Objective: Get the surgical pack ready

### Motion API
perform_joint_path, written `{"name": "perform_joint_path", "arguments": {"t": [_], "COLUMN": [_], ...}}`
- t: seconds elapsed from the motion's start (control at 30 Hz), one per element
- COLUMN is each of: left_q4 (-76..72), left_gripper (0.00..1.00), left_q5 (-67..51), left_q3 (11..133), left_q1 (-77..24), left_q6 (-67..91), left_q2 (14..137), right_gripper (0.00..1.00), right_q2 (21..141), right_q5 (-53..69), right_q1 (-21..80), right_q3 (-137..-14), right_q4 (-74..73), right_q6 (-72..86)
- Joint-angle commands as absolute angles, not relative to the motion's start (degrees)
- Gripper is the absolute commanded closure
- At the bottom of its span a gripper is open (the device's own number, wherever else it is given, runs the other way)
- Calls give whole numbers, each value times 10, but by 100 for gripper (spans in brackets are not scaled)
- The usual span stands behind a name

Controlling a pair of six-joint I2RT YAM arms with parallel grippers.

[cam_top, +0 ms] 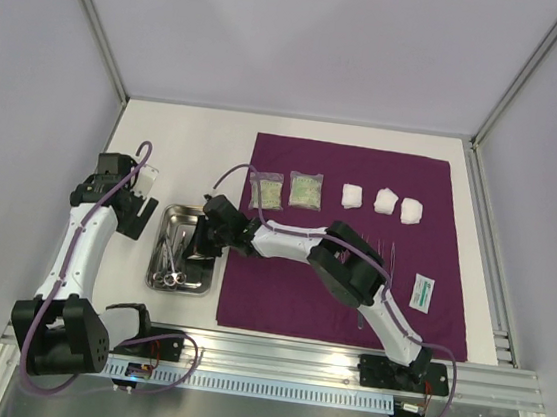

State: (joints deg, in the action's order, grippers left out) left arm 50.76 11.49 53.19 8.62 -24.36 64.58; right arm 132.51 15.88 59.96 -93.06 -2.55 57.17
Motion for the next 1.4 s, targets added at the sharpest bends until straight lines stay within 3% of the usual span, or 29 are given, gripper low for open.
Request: {"name": "perform_joint_path", "arguments": {"t": [0.0,0.93,1.37], "left_q4": [498,497,503], "left_gripper": [16,16,16], "left_q5": [109,91,91], "left_q3": [537,537,537], "left_q1": [90,90,90], "left_q6": [-246,-242,-238], "left_q2": [649,657,652], "right_gripper": [99,100,100], "right_q2": [1333,1286,1289], "right_q5": [150,-21,12], "right_q1": [604,620,635], "right_q3": [-956,-941,-928], "right_q4": [-15,-26,-5], "right_q6": [600,555,632]}}
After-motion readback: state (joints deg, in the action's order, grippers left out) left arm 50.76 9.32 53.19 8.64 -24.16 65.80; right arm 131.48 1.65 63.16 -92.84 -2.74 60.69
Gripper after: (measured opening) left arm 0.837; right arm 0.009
